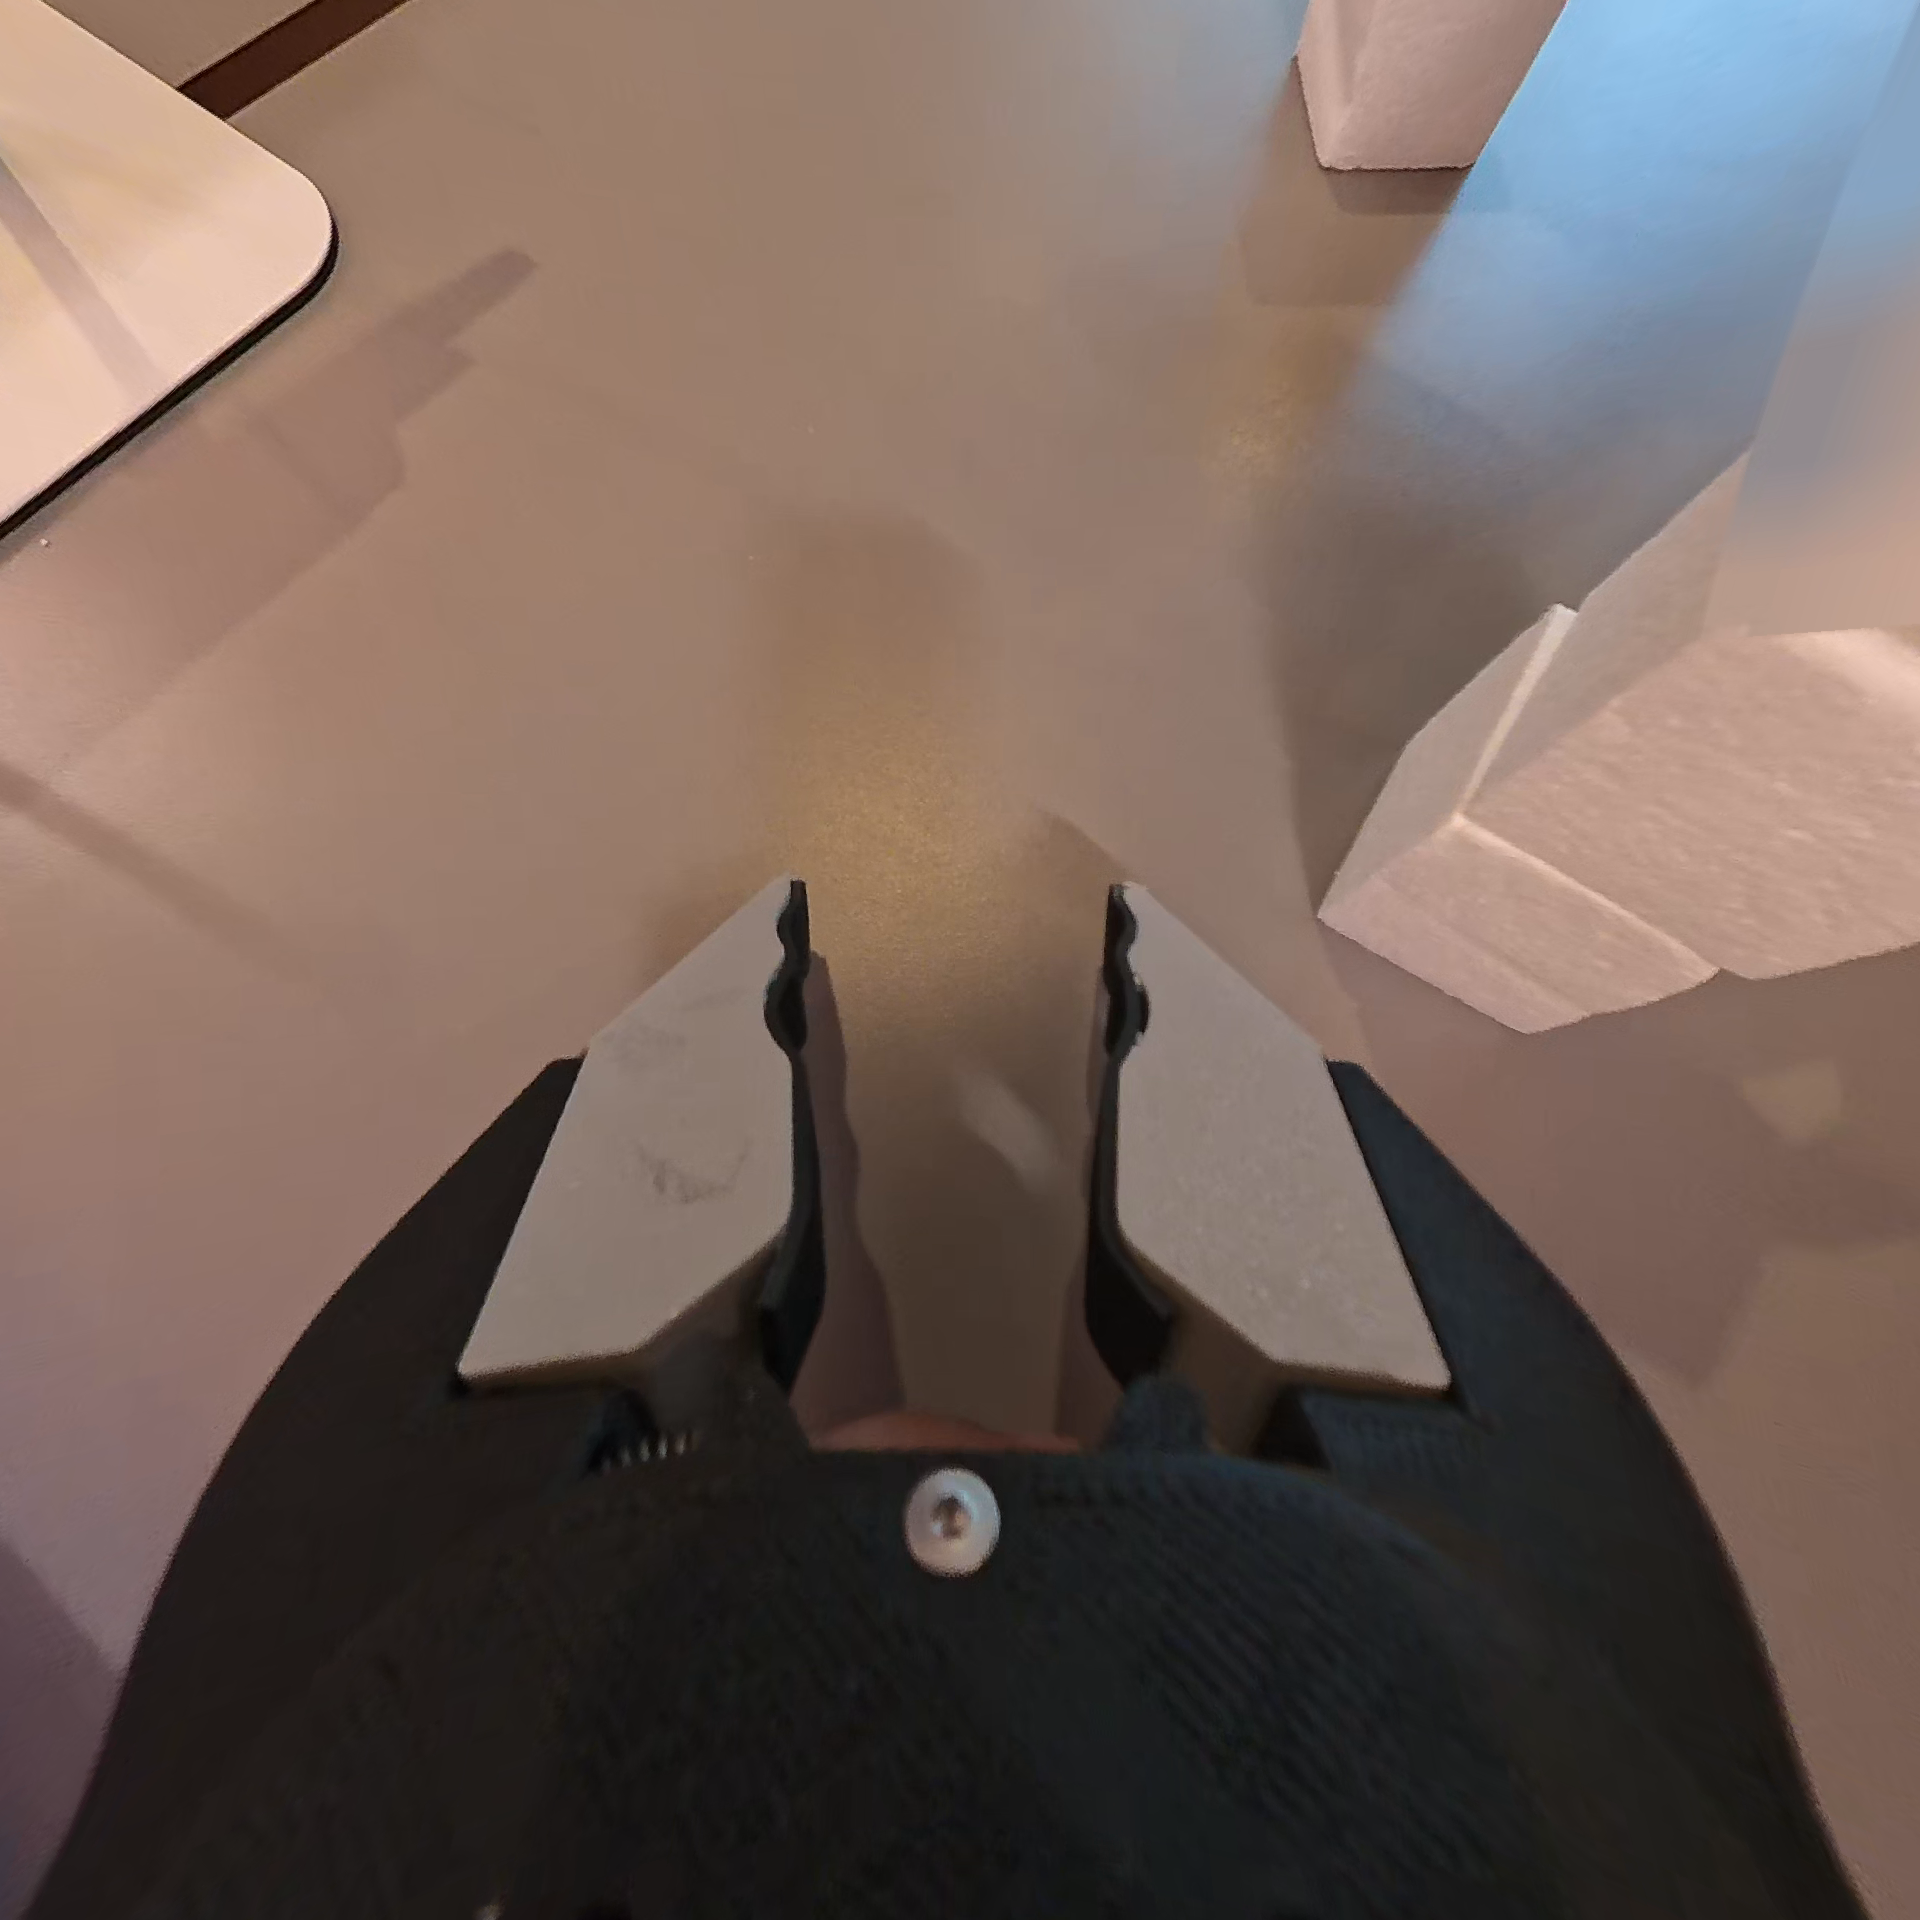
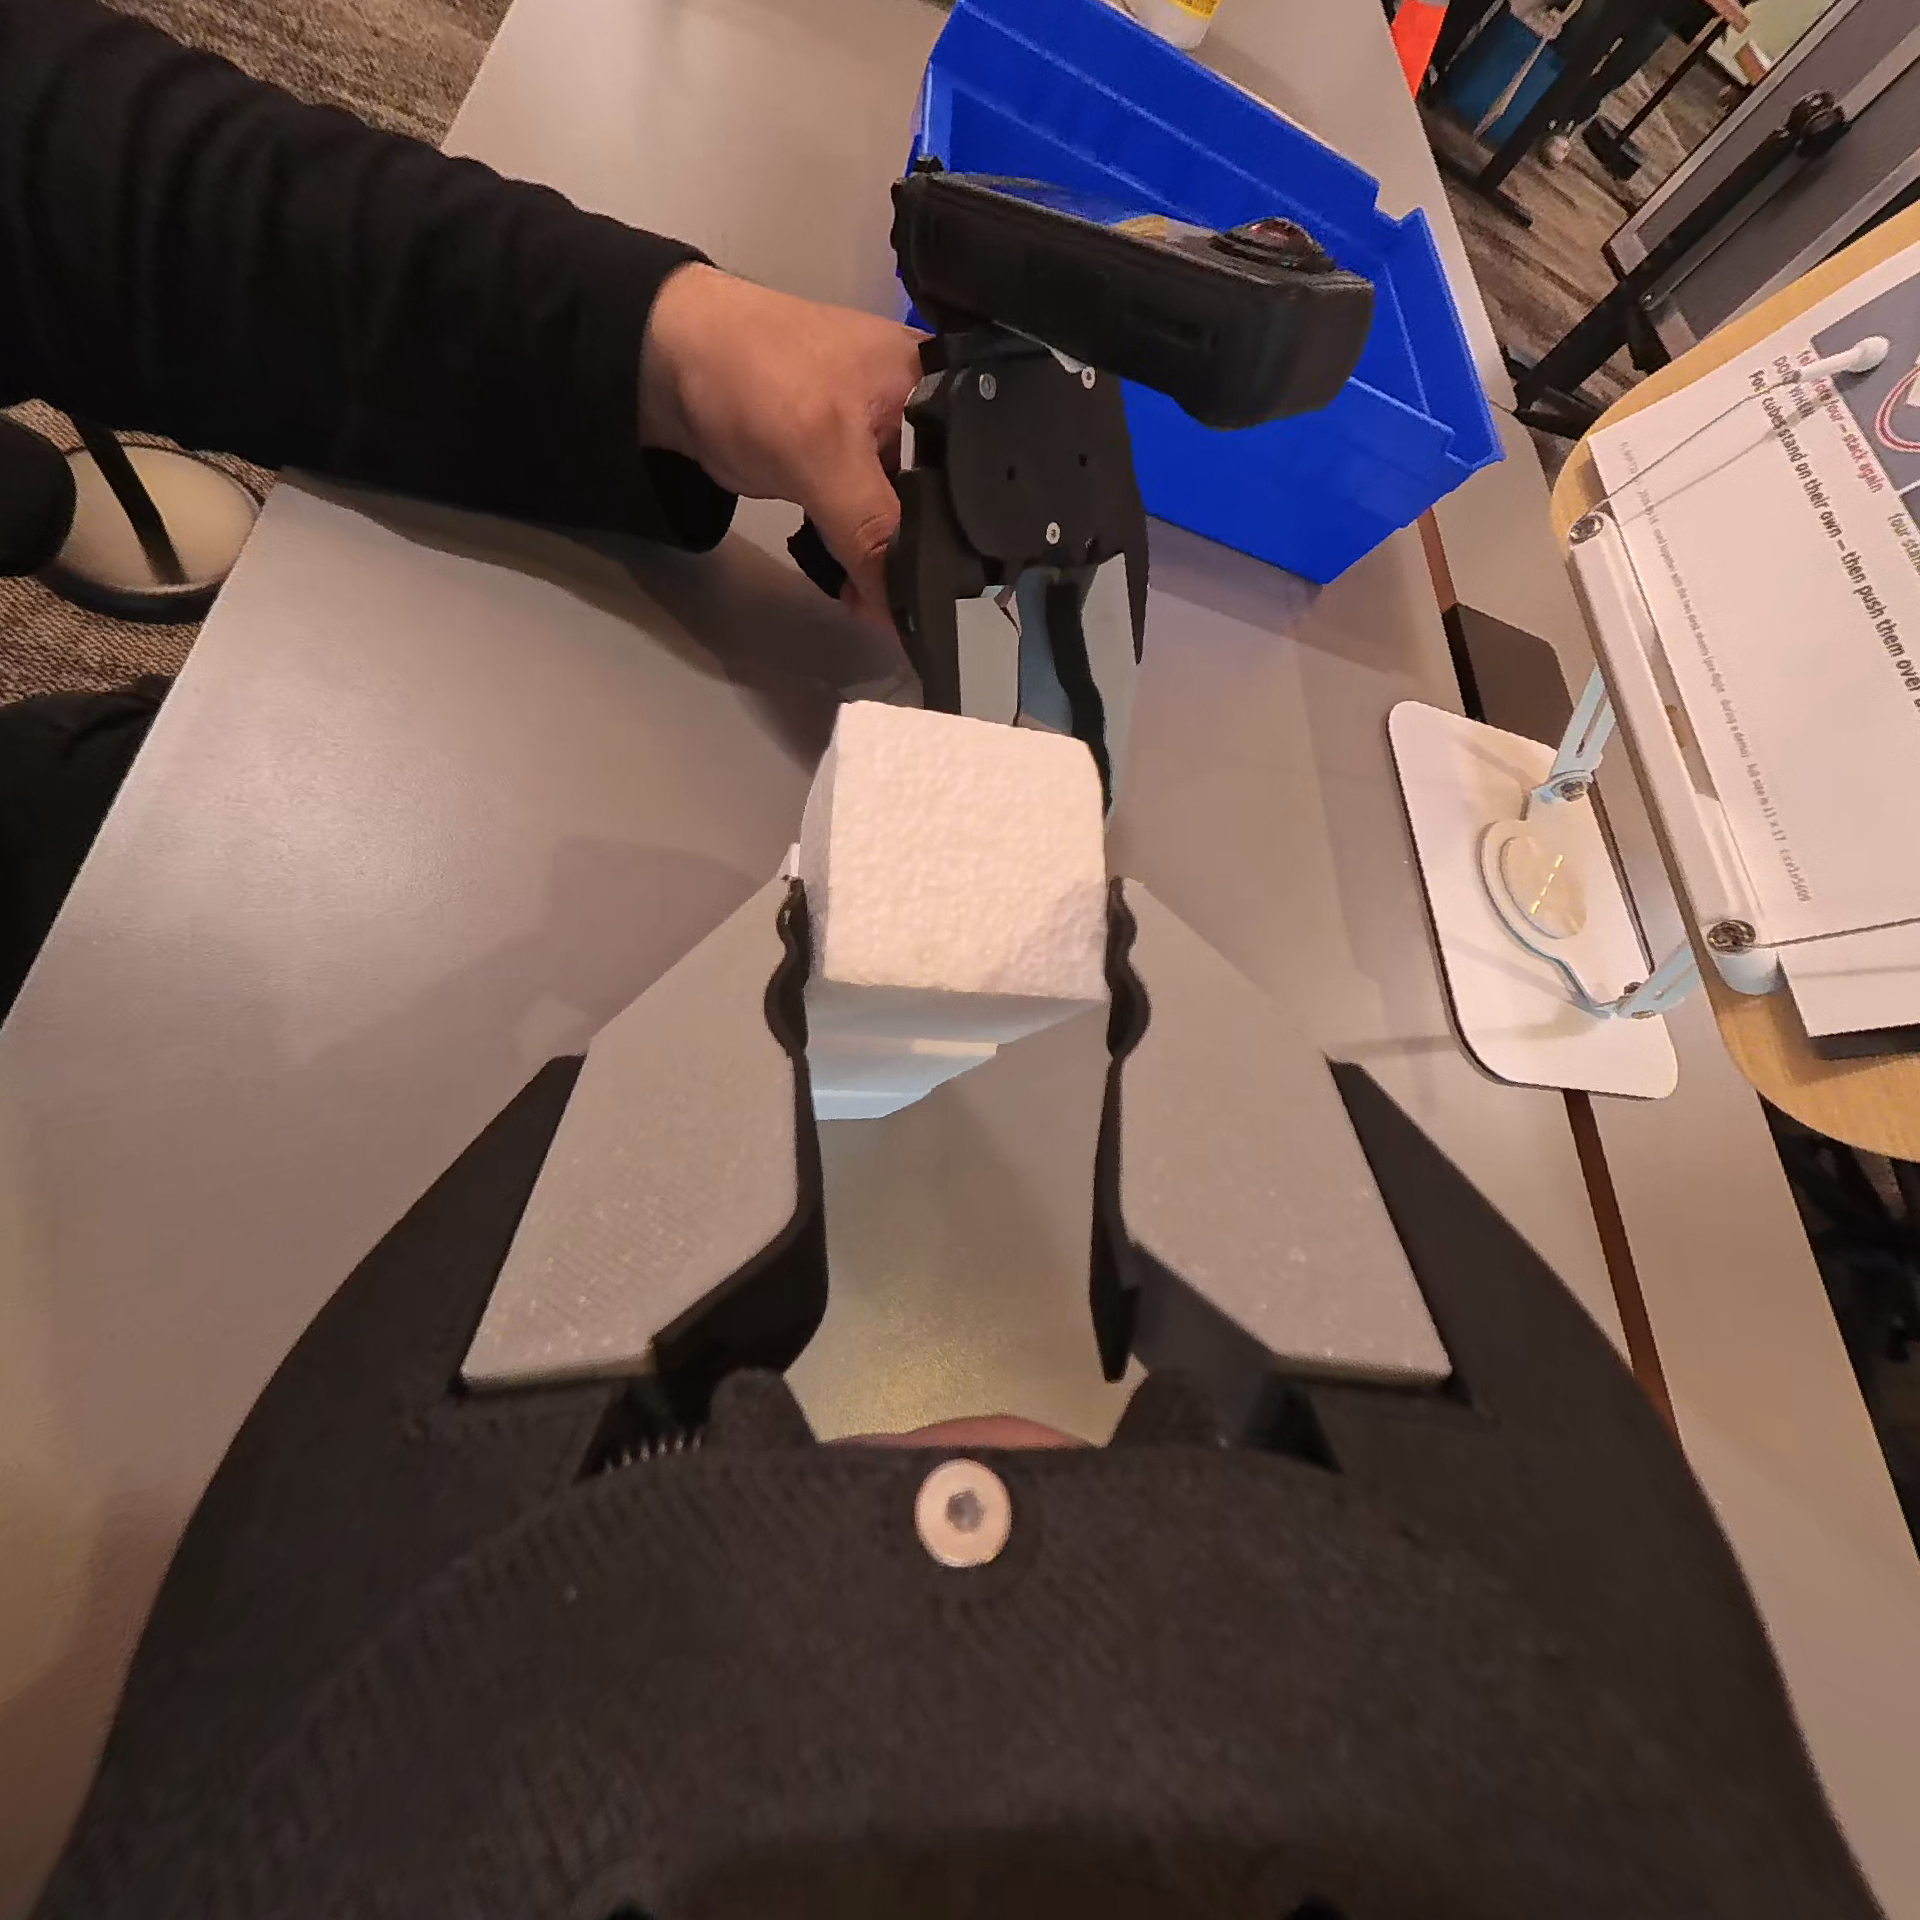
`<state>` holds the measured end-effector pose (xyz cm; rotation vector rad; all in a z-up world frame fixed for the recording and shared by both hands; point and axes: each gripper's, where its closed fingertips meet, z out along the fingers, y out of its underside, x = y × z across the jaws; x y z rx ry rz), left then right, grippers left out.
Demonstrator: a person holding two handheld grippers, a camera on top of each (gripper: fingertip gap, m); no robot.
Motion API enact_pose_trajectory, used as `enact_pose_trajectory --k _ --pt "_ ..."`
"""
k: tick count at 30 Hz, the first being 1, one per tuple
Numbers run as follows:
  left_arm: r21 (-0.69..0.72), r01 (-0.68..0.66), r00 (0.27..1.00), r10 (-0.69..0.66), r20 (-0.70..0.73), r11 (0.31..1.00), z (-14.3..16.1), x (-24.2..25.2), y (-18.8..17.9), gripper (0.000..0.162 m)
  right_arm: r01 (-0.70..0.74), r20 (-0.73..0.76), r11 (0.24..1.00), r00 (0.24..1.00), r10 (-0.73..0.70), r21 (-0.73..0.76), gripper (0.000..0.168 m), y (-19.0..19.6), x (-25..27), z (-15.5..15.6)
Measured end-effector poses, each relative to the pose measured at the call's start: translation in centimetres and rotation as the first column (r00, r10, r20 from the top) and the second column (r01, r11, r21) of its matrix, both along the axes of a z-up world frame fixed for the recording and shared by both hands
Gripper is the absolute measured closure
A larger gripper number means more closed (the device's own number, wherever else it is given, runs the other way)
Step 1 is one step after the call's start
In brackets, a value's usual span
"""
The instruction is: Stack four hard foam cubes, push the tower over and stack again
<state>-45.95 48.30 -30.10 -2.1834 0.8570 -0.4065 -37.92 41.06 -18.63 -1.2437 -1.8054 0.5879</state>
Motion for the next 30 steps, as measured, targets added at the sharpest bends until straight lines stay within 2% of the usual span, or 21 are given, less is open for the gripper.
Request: enact_pose_trajectory --k 17,24,30 --pt "-0.017 -0.004 1.0 0.004 0.005 1.0 -0.26 -0.11 0.0 0.107 -0.007 0.011 1.0 1.0 0.007 -0.014 0.113 0.02 -0.14 -0.44" --pt "-0.015 -0.003 1.0 0.003 0.008 1.0 -0.19 -0.06 0.0 0.107 -0.013 -0.011 1.0 1.0 0.013 -0.01 0.113 -0.14 0.1 0.32" --pt "-0.018 0.001 1.0 -0.001 0.002 1.0 -0.35 0.01 -0.04 0.107 -0.009 0.017 1.0 1.0 0.009 -0.002 0.113 0.0 0.0 -0.47"
